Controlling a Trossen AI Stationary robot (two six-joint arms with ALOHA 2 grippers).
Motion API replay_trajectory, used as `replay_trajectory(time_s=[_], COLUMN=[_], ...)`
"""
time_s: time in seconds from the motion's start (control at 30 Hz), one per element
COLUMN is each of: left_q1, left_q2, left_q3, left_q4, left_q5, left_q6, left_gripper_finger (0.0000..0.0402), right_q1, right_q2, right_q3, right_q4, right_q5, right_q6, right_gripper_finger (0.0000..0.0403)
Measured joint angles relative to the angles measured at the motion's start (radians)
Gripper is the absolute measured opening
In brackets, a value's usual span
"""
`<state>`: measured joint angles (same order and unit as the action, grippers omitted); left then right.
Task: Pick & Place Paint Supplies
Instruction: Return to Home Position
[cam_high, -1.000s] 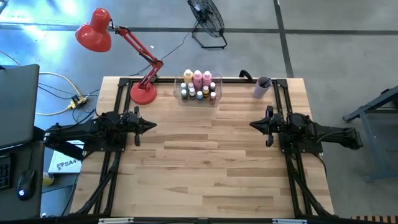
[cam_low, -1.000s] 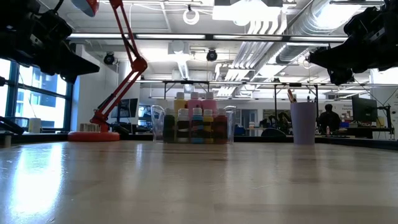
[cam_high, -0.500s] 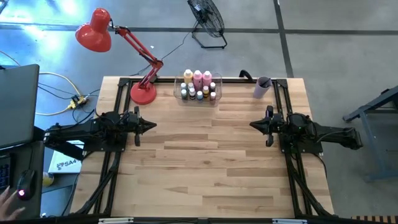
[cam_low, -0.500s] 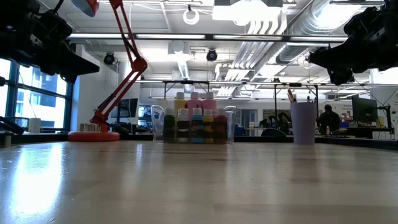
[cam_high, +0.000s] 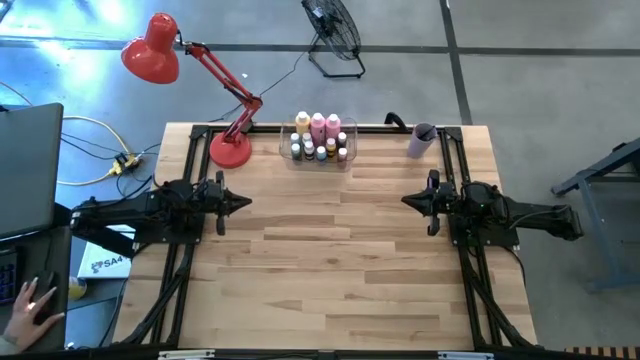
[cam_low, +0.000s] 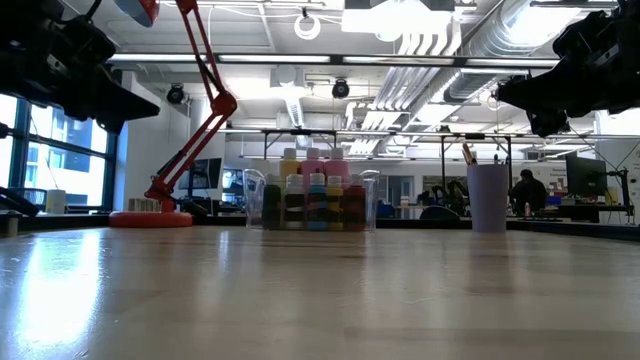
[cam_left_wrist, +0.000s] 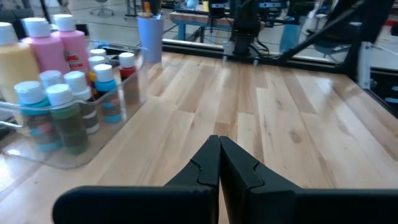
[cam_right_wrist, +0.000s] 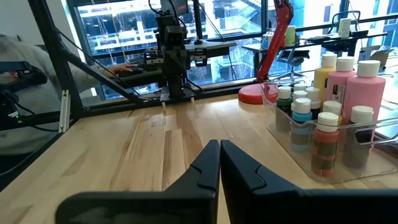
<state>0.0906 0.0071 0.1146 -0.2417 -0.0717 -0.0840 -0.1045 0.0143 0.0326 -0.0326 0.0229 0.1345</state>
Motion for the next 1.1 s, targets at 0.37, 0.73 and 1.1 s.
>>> replay_trajectory(time_s=[0.37, 0.73, 1.1], left_q1=[-0.071, -0.072, -0.072], left_q2=[0.000, 0.000, 0.000], left_q3=[0.000, 0.000, 0.000], left_q4=[0.000, 0.000, 0.000], left_q5=[0.001, 0.001, 0.001], left_q6=[0.000, 0.000, 0.000], left_gripper_finger=[0.0000, 0.0000, 0.0000], right_q1=[0.000, 0.000, 0.000], right_q2=[0.000, 0.000, 0.000], right_q3=[0.000, 0.000, 0.000], right_q4=[0.000, 0.000, 0.000], right_q5=[0.000, 0.000, 0.000], right_q6=[0.000, 0.000, 0.000], right_gripper_finger=[0.0004, 0.0004, 0.0004])
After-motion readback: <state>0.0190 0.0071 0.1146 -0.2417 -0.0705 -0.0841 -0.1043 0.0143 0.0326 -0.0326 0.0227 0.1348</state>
